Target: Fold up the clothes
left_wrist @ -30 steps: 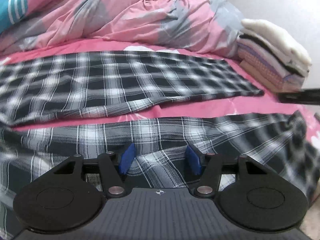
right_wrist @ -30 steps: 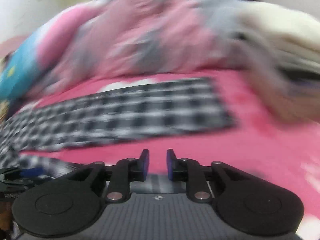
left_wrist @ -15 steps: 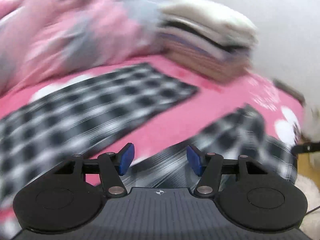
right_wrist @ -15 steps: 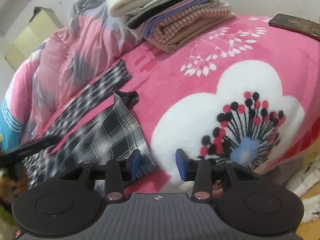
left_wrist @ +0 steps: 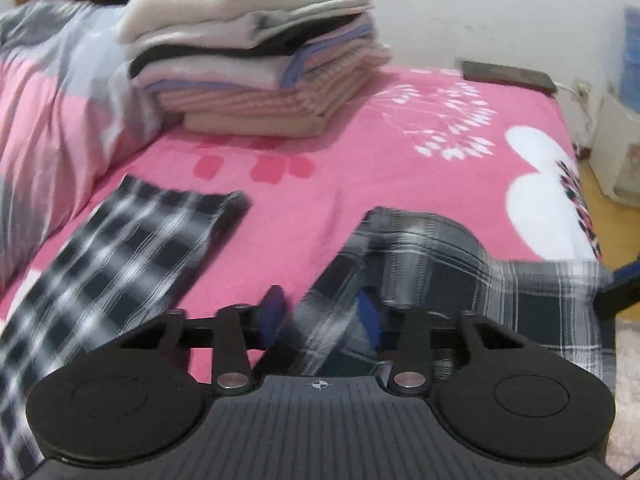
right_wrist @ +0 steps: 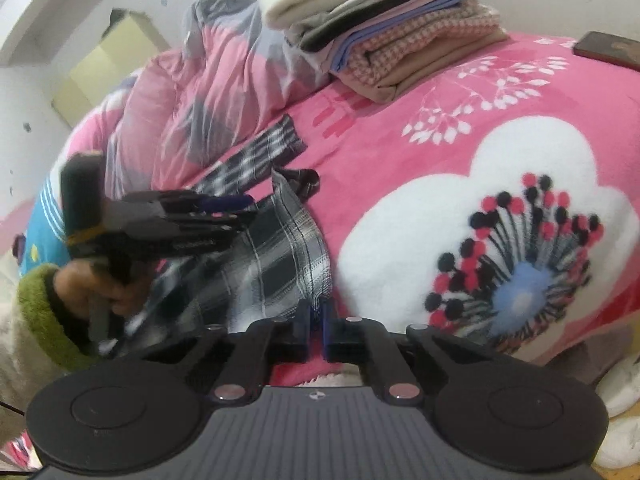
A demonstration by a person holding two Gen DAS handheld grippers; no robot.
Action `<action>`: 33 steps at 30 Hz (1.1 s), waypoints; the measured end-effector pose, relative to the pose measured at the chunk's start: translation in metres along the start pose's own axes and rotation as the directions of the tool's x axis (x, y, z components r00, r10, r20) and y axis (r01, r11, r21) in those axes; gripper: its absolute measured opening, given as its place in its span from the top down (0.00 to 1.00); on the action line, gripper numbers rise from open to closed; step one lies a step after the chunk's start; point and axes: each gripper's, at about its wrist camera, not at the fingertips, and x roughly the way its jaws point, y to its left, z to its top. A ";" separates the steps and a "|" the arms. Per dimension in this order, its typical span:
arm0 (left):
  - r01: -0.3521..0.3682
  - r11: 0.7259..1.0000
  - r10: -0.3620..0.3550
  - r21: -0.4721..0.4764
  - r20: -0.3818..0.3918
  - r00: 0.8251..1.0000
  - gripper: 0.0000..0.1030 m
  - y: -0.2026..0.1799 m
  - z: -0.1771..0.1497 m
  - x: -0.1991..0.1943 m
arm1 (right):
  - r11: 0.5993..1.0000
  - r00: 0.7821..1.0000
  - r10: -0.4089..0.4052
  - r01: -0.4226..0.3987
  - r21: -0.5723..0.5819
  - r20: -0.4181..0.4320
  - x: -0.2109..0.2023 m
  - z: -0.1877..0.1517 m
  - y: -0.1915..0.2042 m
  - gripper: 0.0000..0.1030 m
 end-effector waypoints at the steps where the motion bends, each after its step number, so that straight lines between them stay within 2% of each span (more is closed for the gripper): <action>1: -0.009 1.000 0.009 0.017 0.009 1.000 0.81 -0.004 0.000 0.000 | 1.000 1.000 -0.004 0.004 0.005 0.009 -0.006 -0.002 -0.001 0.96; 2: -0.022 0.999 0.022 0.024 0.017 1.000 0.91 -0.007 0.001 0.000 | 1.000 1.000 -0.008 0.008 0.016 0.015 -0.010 -0.005 -0.002 0.96; 4: -0.045 0.999 0.044 0.021 0.035 0.998 0.97 -0.009 0.004 0.000 | 0.999 1.000 -0.008 0.007 0.047 0.014 -0.016 -0.012 -0.007 0.96; 6: -0.059 0.998 0.061 -0.030 0.054 0.997 0.99 -0.003 0.007 -0.002 | 0.997 1.000 -0.004 0.003 0.072 0.014 -0.018 -0.016 -0.010 0.96; 9: -0.090 0.995 0.094 -0.049 0.079 0.992 0.99 0.001 0.012 -0.004 | 0.995 1.000 0.005 -0.007 0.096 0.017 -0.019 -0.019 -0.014 0.96; 13: -0.054 0.997 0.057 -0.053 0.060 0.997 0.97 0.006 0.016 0.001 | 0.995 1.000 0.007 -0.008 0.100 0.015 -0.018 -0.021 -0.016 0.96; 15: 0.011 0.997 -0.008 -0.080 0.029 1.000 0.87 0.012 0.018 0.007 | 0.995 1.000 0.007 -0.008 0.100 0.015 -0.019 -0.023 -0.017 0.96; 16: 0.042 0.994 -0.040 -0.102 0.015 0.999 0.72 0.016 0.019 0.011 | 0.995 1.000 0.005 -0.007 0.097 0.016 -0.020 -0.023 -0.017 0.96; 17: 0.063 0.991 -0.063 -0.119 0.007 0.998 0.61 0.019 0.020 0.014 | 0.996 1.000 0.003 -0.005 0.094 0.016 -0.020 -0.024 -0.016 0.96; 19: 0.098 0.985 -0.100 -0.141 -0.005 0.995 0.58 0.023 0.024 0.023 | 0.996 1.000 0.002 -0.003 0.088 0.016 -0.020 -0.025 -0.016 0.96; 21: 0.131 0.978 -0.136 -0.160 -0.020 0.990 0.62 0.026 0.027 0.029 | 0.996 1.000 0.004 -0.006 0.086 0.019 -0.020 -0.026 -0.016 0.96; 22: 0.143 0.977 -0.148 -0.157 -0.018 0.989 0.76 0.025 0.027 0.029 | 0.996 1.000 0.005 -0.007 0.088 0.020 -0.020 -0.027 -0.017 0.96; 24: 0.155 0.977 -0.156 -0.143 0.004 0.988 0.91 0.022 0.028 0.021 | 0.996 1.000 0.007 -0.009 0.092 0.020 -0.020 -0.028 -0.017 0.96; 26: 0.198 0.970 -0.193 -0.141 0.050 0.980 0.93 0.019 0.027 0.004 | 0.995 1.000 0.008 -0.010 0.096 0.020 -0.020 -0.028 -0.018 0.96; 27: 0.203 0.973 -0.196 -0.112 0.068 0.978 0.93 0.013 0.024 -0.005 | 0.996 1.000 0.007 -0.009 0.094 0.019 -0.020 -0.028 -0.018 0.96; 30: 0.175 0.983 -0.179 0.053 0.089 0.980 0.92 -0.015 0.011 -0.026 | 0.996 1.000 0.005 -0.006 0.084 0.014 -0.018 -0.028 -0.018 0.96; 33: 0.188 0.966 -0.198 0.177 0.041 0.979 0.89 -0.036 -0.004 -0.030 | 0.997 1.000 0.006 -0.006 0.079 0.006 -0.016 -0.027 -0.019 0.96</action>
